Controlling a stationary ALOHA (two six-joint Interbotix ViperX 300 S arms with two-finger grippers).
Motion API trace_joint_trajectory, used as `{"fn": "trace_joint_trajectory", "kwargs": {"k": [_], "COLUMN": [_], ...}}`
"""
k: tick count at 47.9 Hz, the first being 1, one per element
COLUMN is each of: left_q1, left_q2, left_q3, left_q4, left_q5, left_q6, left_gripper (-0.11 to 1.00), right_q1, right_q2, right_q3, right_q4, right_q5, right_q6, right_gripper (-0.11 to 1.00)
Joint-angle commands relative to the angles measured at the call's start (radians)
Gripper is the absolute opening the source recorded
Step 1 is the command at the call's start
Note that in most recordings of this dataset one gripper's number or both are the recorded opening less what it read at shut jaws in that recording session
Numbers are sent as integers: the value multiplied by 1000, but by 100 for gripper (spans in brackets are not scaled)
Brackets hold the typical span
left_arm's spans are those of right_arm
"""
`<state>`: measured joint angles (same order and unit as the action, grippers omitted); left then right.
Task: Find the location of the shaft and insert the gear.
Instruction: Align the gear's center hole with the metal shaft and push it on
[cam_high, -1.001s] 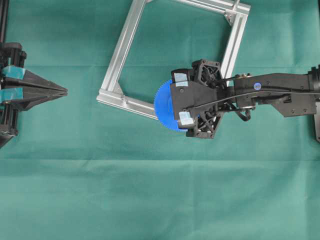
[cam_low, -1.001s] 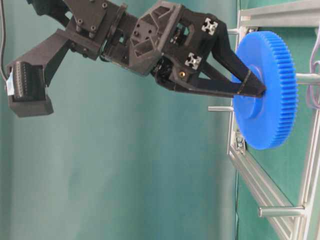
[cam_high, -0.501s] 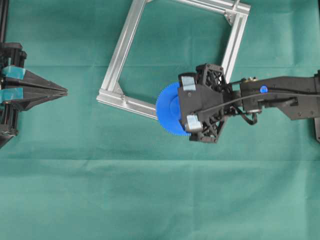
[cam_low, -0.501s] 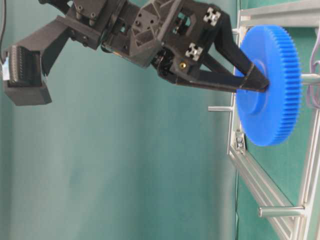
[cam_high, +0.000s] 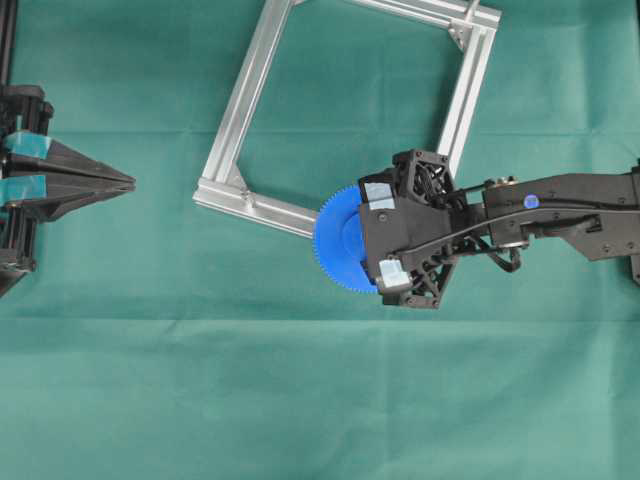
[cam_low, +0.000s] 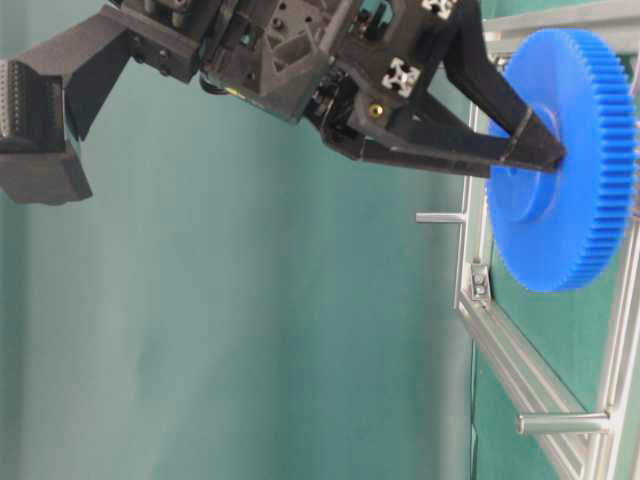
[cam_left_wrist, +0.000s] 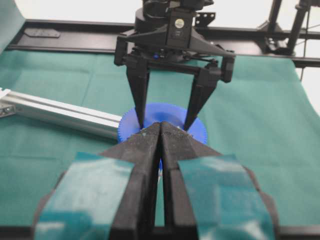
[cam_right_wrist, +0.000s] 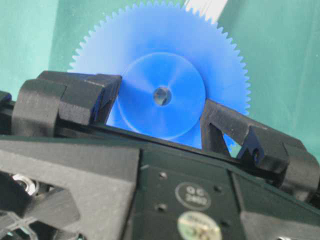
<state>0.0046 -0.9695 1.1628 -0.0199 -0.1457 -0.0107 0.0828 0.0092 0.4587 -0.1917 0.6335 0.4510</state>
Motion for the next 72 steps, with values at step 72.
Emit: {"fn": "trace_joint_trajectory", "kwargs": {"k": [72], "left_q1": [3], "left_q2": [5], "left_q3": [-35], "left_q4": [-3], "left_q5": [0], "left_q6": [-12], "left_gripper": [1], "right_q1": [-57], "right_q2": [-81], "right_q3": [114], "right_q4": [-72], "right_q5": [-170], "right_q6": [32], "right_gripper": [69]}}
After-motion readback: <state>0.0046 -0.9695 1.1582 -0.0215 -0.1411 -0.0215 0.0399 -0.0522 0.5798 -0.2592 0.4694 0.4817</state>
